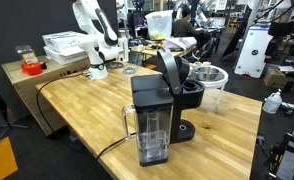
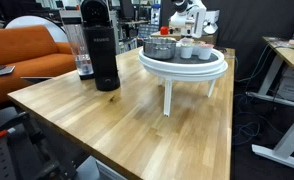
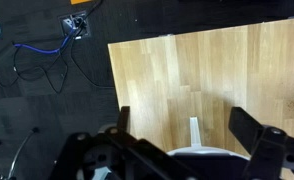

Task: Close the lid of the coffee maker

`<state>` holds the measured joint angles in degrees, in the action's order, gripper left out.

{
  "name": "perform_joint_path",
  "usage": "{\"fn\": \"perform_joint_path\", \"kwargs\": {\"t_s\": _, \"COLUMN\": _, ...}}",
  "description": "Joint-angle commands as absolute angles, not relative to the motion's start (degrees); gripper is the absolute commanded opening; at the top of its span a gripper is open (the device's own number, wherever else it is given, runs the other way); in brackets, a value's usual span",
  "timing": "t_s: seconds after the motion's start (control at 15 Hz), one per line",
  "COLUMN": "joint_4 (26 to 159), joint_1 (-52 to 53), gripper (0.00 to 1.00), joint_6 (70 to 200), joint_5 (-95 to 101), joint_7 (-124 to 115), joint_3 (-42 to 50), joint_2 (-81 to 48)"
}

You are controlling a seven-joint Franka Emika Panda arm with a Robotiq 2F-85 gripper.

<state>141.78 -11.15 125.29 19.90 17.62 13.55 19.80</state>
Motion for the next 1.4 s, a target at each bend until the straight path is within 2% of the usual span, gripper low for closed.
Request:
{"fn": "perform_joint_path", "kwargs": {"t_s": 0.0, "joint_4": 141.71, "joint_1": -11.40, "gripper": 1.00, "joint_6": 125.21, "joint_5": 19.77, "joint_7": 17.70, "joint_3": 13.29, "joint_2": 19.79}}
{"fn": "perform_joint_path", "kwargs": {"t_s": 0.67, "joint_4": 137.31, "joint_1": -2.19, "gripper": 1.00, "joint_6": 123.10, "joint_5": -5.62, "joint_7": 21.26, "joint_3": 12.94, "joint_2": 19.31}}
{"fn": "perform_joint_path", "kwargs": {"t_s": 1.33, "joint_4": 138.39, "joint_1": -2.15, "gripper": 1.00, "joint_6": 124.75, "joint_5": -6.03, "joint_7": 20.71, "joint_3": 11.91, "joint_2": 20.23}}
